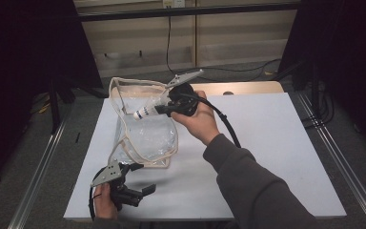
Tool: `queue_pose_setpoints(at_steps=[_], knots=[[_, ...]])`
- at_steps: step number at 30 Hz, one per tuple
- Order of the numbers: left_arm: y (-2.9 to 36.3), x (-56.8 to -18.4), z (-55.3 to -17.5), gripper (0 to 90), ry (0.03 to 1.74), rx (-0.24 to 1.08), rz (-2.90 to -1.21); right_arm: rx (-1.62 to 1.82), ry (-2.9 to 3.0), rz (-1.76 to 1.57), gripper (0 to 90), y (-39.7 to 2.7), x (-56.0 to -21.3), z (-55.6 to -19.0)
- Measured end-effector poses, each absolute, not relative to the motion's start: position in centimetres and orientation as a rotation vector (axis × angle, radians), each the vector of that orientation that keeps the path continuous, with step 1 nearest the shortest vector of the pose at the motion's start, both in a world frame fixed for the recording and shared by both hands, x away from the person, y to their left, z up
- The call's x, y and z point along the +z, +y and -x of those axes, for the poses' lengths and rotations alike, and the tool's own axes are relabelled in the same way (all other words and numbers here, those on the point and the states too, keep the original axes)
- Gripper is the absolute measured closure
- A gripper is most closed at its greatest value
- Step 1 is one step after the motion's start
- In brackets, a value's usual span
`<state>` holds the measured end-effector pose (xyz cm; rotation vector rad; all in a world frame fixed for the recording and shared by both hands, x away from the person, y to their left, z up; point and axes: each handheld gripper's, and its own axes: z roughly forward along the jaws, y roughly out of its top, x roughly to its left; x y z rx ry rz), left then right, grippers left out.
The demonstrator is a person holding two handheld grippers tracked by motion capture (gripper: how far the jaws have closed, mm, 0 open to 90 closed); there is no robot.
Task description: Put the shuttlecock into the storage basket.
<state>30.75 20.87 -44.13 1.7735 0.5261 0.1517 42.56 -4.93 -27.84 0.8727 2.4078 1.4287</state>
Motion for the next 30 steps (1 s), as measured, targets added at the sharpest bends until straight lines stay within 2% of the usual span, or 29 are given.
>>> queue_pose_setpoints(at_steps=[30], knots=[[20.9,-44.1,-30.7,3.7,0.524,0.150,-1.771,1.402,2.437,-0.852,88.1,-2.7,-28.7,-42.5]])
